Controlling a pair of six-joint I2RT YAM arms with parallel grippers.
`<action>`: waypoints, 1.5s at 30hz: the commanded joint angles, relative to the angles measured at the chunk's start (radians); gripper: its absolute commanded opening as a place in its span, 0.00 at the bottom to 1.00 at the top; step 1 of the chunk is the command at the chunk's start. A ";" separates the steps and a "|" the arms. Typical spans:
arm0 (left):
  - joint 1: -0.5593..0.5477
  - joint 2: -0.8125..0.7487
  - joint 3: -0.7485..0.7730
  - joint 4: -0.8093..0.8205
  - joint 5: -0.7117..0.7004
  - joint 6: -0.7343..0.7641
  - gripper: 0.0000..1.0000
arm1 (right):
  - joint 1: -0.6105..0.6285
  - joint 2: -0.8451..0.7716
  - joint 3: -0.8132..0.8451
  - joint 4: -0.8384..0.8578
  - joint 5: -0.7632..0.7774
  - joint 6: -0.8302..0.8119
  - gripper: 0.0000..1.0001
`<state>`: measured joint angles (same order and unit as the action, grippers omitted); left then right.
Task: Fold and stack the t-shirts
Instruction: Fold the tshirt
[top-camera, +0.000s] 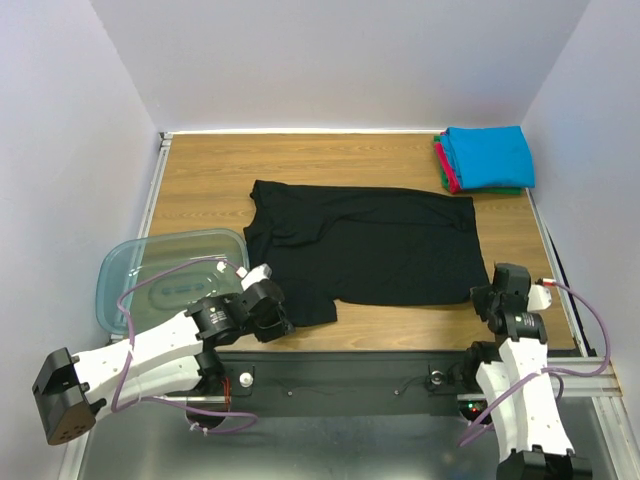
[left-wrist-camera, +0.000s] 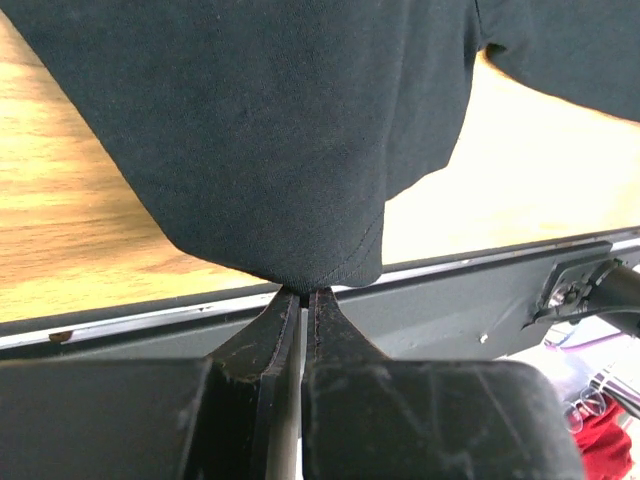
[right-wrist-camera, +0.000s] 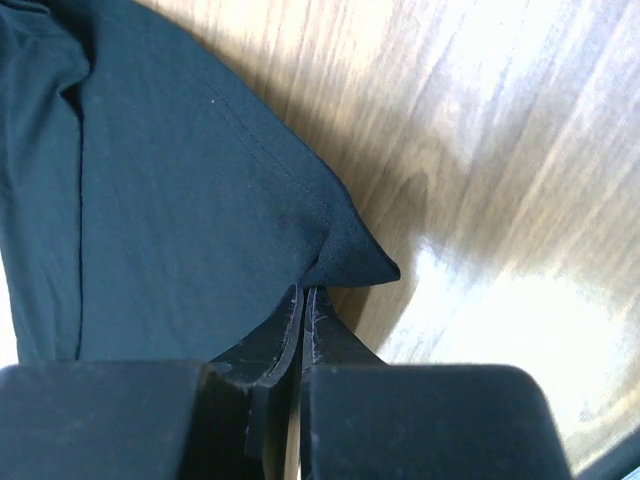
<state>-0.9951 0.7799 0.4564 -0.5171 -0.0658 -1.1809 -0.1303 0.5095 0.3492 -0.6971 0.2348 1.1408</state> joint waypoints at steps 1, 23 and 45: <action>-0.005 0.002 0.011 0.021 0.017 0.012 0.00 | -0.002 0.006 0.056 -0.051 0.012 0.020 0.00; 0.332 0.439 0.479 0.207 -0.060 0.437 0.00 | -0.002 0.500 0.358 0.214 -0.023 -0.191 0.00; 0.593 0.976 0.938 0.310 -0.002 0.728 0.00 | -0.002 1.027 0.687 0.315 0.032 -0.286 0.00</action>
<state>-0.4217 1.6985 1.3029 -0.2234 -0.0818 -0.5278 -0.1303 1.4864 0.9623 -0.4313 0.2245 0.8818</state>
